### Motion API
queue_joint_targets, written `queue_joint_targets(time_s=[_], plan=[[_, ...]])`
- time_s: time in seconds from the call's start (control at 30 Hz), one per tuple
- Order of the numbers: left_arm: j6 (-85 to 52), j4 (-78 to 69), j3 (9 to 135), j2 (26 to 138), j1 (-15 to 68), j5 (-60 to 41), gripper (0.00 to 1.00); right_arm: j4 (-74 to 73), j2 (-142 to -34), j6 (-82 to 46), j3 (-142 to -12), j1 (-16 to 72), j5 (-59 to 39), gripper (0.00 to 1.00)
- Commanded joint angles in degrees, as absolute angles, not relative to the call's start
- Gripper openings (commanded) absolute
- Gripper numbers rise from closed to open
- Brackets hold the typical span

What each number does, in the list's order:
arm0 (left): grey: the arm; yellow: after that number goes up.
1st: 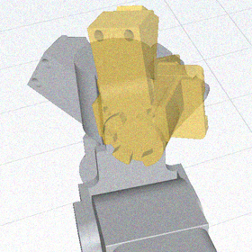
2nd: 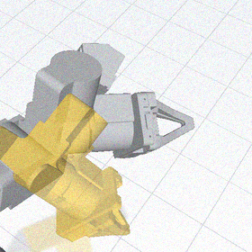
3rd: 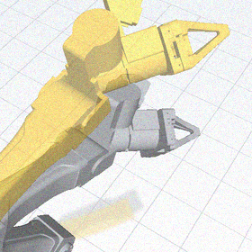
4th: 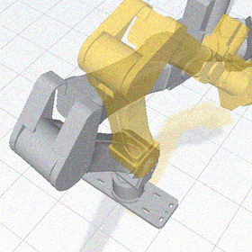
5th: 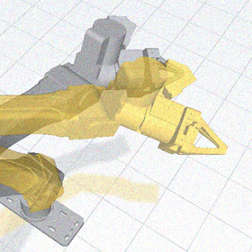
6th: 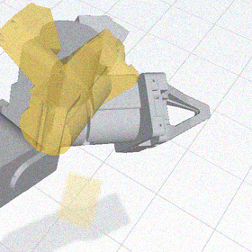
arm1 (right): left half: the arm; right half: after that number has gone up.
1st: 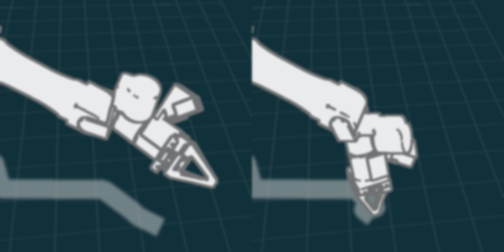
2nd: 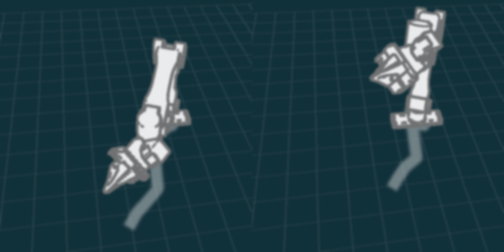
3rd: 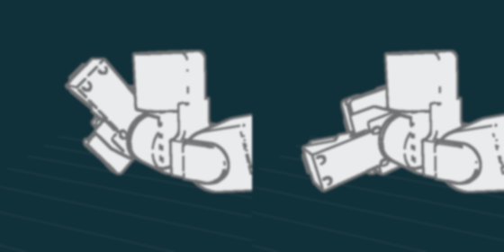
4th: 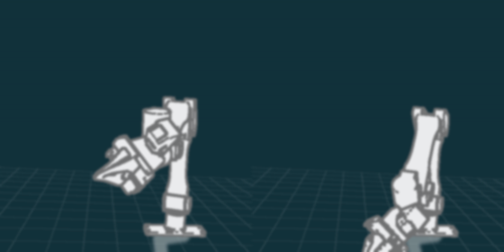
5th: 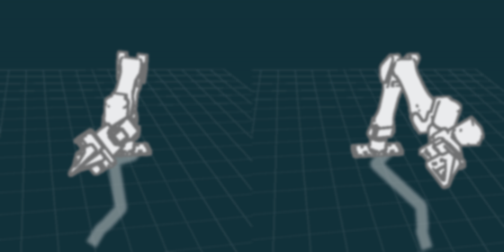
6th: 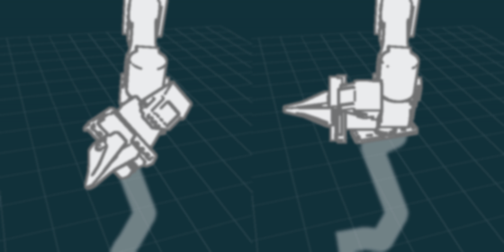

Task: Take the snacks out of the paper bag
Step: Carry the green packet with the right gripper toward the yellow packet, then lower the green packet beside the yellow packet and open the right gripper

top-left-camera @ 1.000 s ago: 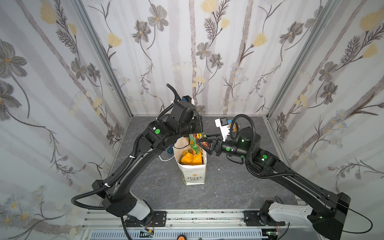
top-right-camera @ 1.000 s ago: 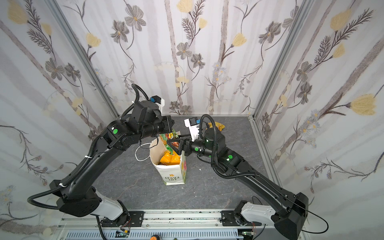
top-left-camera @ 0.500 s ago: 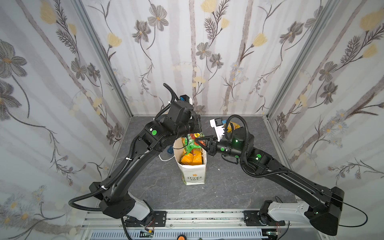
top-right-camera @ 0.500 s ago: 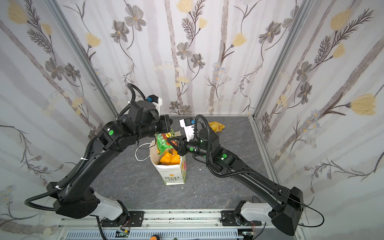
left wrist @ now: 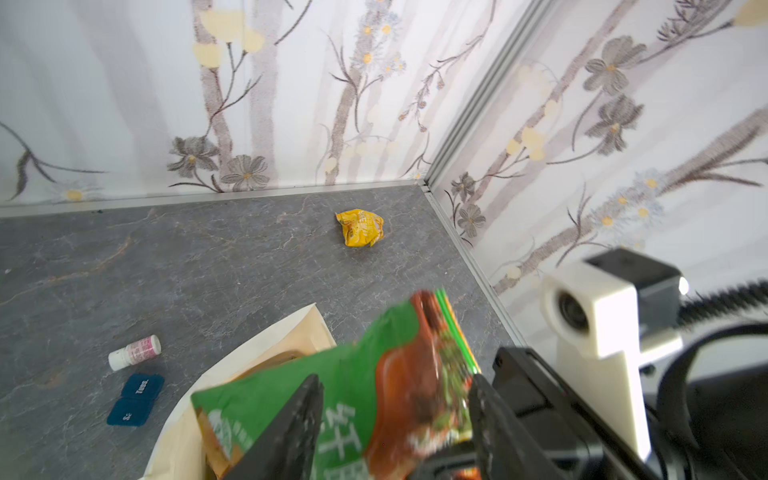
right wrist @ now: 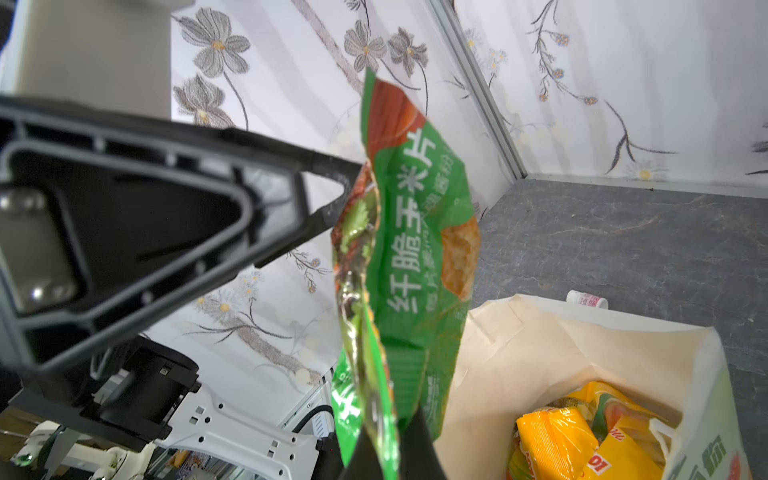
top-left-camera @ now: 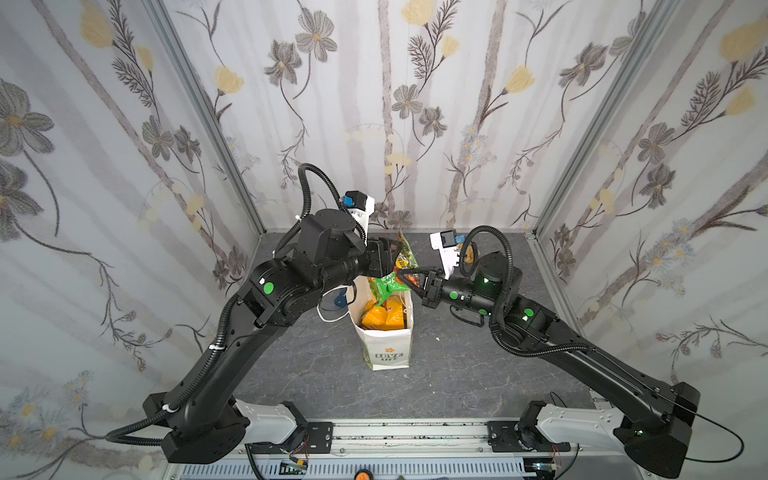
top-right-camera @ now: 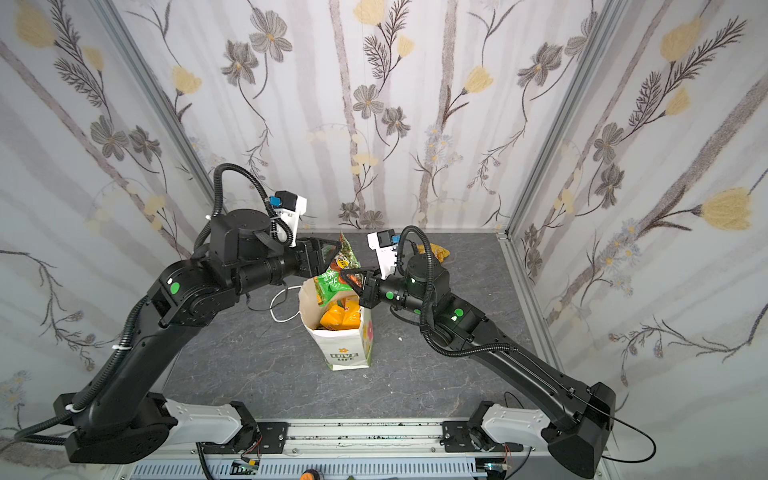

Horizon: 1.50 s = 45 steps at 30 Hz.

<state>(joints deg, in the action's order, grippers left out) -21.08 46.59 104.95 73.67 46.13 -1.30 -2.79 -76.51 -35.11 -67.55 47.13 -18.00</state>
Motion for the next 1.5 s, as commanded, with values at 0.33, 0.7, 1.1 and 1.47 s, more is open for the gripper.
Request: queue_joint_targets(time_s=[0.33,0.7,1.1,1.47], plan=[[-9.1,41.8,96.2,66.0,47.4,-17.0,0.77,-4.3,-71.7,-39.0,-68.6,27.4,-24.4,0.0],[-5.8,41.9,92.6,66.2,53.6,-14.1,1.0,-9.3,-71.0,-43.8,-61.7,7.0,-30.4,0.0],[-3.7,43.1,91.7,67.4,55.5,-4.8,1.0,-23.9,-89.2,-52.1,-54.9,-9.8,-34.6,0.0],[-2.9,43.4,90.3,68.6,55.5,1.6,1.0,-15.5,-115.4,-48.7,-72.1,-12.4,-30.5,0.0]])
